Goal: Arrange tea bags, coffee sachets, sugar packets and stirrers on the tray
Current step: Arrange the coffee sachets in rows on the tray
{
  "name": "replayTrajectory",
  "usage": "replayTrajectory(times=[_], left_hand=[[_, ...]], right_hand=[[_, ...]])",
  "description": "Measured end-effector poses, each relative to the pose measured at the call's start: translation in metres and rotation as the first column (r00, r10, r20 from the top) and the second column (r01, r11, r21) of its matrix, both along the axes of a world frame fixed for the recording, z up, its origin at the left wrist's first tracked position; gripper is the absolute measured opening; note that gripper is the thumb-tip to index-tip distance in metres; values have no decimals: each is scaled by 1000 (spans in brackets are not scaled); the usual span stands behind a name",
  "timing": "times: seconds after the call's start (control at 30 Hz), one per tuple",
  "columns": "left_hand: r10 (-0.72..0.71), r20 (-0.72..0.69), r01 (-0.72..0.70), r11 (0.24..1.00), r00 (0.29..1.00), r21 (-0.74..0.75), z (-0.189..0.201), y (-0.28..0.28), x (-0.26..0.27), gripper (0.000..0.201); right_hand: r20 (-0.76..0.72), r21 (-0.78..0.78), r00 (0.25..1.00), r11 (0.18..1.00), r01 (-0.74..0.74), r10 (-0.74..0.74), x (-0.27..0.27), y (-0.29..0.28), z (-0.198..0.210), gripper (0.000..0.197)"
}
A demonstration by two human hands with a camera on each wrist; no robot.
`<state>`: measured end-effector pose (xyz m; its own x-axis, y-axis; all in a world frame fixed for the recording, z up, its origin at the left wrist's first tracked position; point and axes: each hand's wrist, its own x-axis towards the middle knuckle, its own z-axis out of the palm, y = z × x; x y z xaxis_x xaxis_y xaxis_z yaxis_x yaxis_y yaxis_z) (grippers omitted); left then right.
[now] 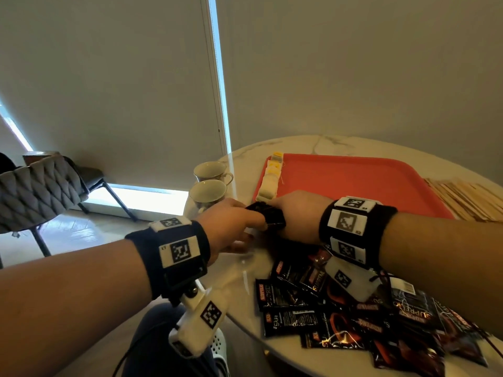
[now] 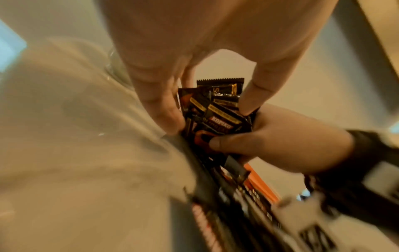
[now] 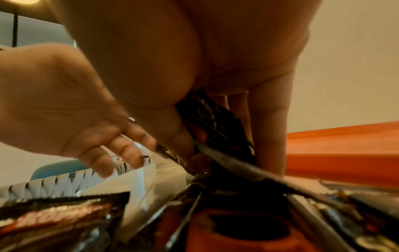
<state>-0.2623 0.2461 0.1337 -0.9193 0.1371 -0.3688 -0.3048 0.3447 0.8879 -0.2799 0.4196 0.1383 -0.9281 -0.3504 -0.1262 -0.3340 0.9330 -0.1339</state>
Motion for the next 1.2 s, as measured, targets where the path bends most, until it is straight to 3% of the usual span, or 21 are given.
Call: replayTrajectory(times=[0.07, 0.17, 0.3, 0.4, 0.5, 0.73, 0.8, 0.87, 0.93, 1.0, 1.07, 1.2], left_hand=[[-32, -99, 18, 989, 995, -145, -3, -7, 9, 65], [-228, -172, 149, 913, 958, -379, -9, -12, 33, 106], [-510, -55, 379, 703, 859, -602, -20, -4, 58, 123], [-621, -54, 398, 564, 782, -724, -23, 8, 60, 132], [-627, -108, 362, 573, 772, -735, -23, 17, 53, 125], [-564, -238, 233, 637, 790, -735, -21, 31, 26, 79], [-547, -263, 224, 667, 795, -710, -15, 32, 24, 87], [-586, -240, 271, 650, 774, -710, -11, 31, 30, 109], [-654, -170, 337, 573, 737, -747, -10, 34, 41, 137], [-710, -118, 348, 474, 694, -809, -13, 40, 50, 149], [-720, -117, 324, 444, 684, -835, -18, 48, 49, 147], [-662, -185, 293, 541, 727, -788, -24, 53, 28, 118]], right_hand=[[-16, -29, 1000, 999, 26, -26, 0, 4, 3, 8], [-23, -119, 998, 991, 61, -64, -3, 13, 10, 10], [-25, -225, 992, 967, 118, -127, -6, 28, 23, 14], [-30, -289, 987, 947, 143, -158, -4, 42, 34, 11], [-60, -375, 975, 910, 176, -213, -3, 58, 43, 16], [-62, -519, 949, 822, 235, -310, -14, 88, 43, 24], [-67, -543, 947, 808, 230, -315, -19, 90, 41, 24], [-71, -560, 945, 797, 228, -320, -24, 91, 39, 24], [-76, -567, 946, 794, 220, -316, -29, 91, 36, 23], [-69, -579, 948, 786, 216, -312, -34, 89, 33, 23], [-59, -596, 950, 774, 214, -308, -38, 88, 31, 24], [-48, -645, 951, 736, 204, -305, -44, 88, 27, 26]])
